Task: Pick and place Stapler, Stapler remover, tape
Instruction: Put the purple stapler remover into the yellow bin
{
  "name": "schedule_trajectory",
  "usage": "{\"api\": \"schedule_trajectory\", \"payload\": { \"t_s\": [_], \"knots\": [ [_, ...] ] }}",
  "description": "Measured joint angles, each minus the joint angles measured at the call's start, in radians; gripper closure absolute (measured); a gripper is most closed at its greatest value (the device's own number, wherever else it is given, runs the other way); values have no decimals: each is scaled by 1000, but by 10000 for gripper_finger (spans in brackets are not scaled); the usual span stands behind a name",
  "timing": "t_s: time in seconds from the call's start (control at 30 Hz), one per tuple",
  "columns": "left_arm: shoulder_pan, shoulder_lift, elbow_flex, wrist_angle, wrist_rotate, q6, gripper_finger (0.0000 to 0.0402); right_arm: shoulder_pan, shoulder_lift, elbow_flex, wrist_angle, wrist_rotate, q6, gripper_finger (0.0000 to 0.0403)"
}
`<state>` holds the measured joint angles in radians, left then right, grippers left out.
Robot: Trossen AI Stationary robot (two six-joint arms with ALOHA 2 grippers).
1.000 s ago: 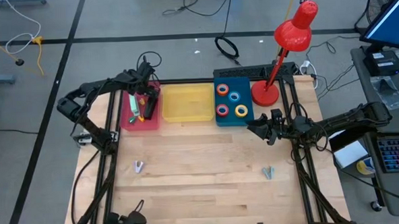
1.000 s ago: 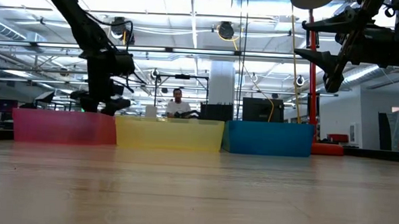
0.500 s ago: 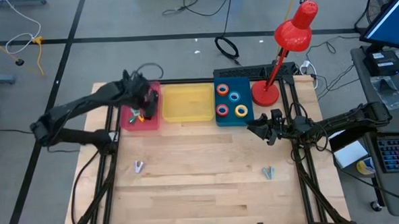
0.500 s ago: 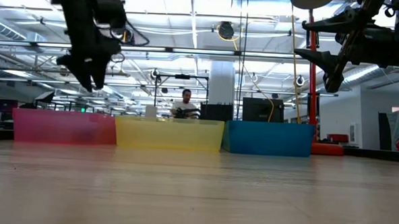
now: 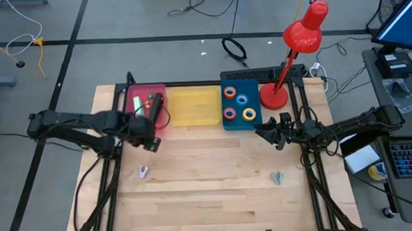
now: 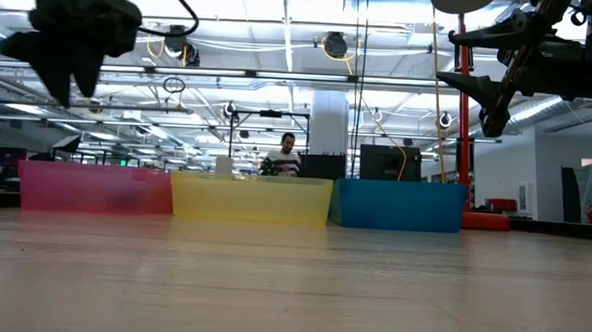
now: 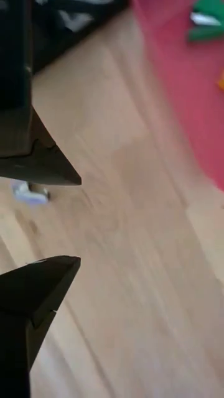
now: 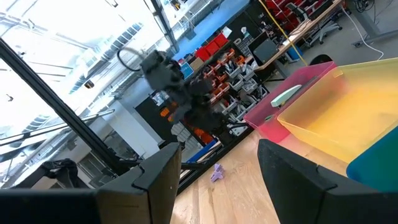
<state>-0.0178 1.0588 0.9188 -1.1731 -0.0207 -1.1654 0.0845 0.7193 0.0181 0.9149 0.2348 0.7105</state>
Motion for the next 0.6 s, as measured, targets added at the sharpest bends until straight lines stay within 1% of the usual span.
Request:
{"api": "schedule_trajectory", "payload": {
  "t_s": [0.13,0.27,0.37,0.6],
  "knots": [
    [-111,41,0,-75,-36,-104,216,0,0,0,0,0,0,197],
    [-194,66,-33,-74,-43,-191,223,0,0,0,0,0,2,197],
    [-248,67,-97,-33,-40,-261,227,0,0,0,-1,-2,3,197],
    [-340,34,-266,85,18,-442,237,0,0,0,-1,-4,2,197]
  ]
}}
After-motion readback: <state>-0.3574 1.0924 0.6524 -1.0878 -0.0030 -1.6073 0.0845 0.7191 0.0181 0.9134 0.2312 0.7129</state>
